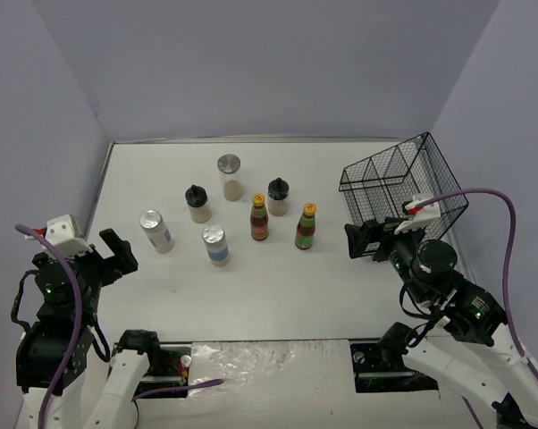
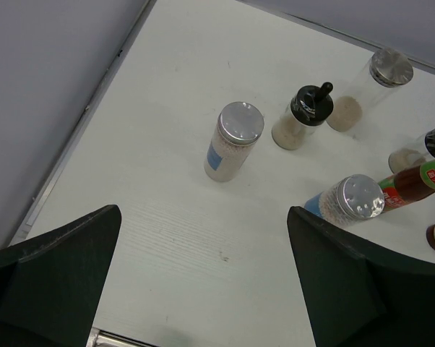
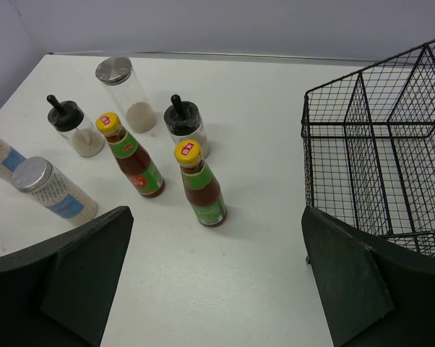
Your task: Organize the condiment bottles
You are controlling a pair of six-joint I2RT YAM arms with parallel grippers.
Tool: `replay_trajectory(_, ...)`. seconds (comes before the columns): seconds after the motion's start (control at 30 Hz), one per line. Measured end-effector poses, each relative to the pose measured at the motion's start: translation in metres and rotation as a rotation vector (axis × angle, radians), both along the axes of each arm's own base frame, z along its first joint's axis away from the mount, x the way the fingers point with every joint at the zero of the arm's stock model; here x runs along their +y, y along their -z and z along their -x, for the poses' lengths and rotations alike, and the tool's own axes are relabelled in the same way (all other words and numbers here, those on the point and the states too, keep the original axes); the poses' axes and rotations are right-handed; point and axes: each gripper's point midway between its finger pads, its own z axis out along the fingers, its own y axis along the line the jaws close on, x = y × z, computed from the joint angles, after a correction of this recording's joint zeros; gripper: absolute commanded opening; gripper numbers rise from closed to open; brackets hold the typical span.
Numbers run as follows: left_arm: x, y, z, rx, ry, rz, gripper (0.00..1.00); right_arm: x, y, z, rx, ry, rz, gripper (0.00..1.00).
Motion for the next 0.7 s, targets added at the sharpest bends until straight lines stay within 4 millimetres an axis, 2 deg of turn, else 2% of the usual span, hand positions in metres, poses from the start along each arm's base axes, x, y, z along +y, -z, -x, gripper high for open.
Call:
replay_trajectory(0.2, -0.003, 0.0, 0.0, 0.0, 0.017, 0.008, 0.97, 0.002, 0.005, 0.001, 0.013, -0.009, -0.009, 1.0)
replay_trajectory(0.37, -0.005, -0.001, -0.001, -0.006, 0.029, 0.011, 0.97, 0.015, 0.014, -0.002, 0.046, -0.044, 0.001, 1.0)
replay_trajectory(0.57, -0.008, -0.001, -0.004, -0.011, 0.046, 0.011, 0.97, 0.038, 0.055, -0.02, 0.153, -0.069, 0.086, 1.0)
replay_trajectory(0.7, -0.01, 0.009, -0.008, 0.01, 0.059, 0.004, 0.97, 0.052, 0.081, -0.037, 0.224, -0.052, 0.142, 1.0)
